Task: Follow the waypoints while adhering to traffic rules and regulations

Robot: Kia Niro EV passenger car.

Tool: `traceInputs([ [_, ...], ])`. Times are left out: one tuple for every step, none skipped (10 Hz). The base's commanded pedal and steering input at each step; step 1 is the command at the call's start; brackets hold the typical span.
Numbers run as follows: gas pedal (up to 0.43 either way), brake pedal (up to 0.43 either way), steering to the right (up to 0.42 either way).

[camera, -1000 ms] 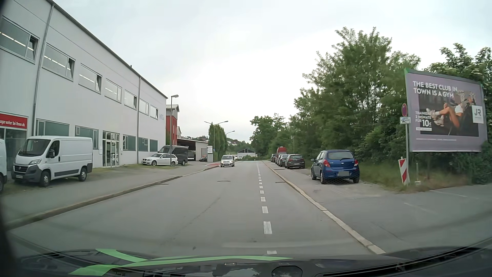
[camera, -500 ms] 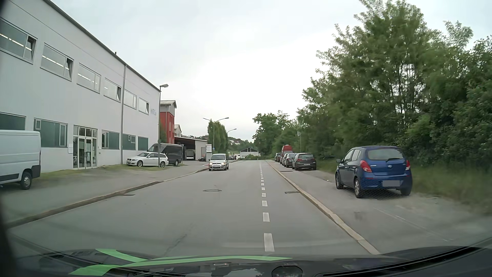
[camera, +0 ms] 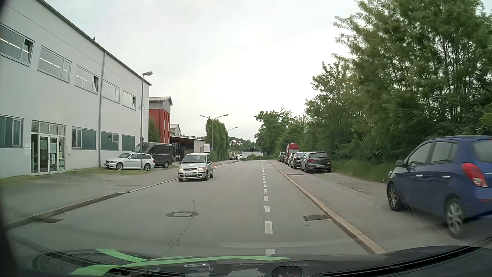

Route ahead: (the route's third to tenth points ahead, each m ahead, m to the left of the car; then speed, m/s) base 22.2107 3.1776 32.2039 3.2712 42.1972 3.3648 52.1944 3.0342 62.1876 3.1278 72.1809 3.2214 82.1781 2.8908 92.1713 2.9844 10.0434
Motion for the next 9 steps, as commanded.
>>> traceInputs([
  [0.047, 0.000, -0.007],
  [0.047, 0.000, -0.006],
  [0.047, 0.000, -0.006],
  [0.047, 0.000, -0.005],
  [0.047, 0.000, -0.005],
  [0.047, 0.000, -0.005],
  [0.047, 0.000, -0.003],
  [0.047, 0.000, -0.001],
  [0.047, 0.000, -0.001],
])
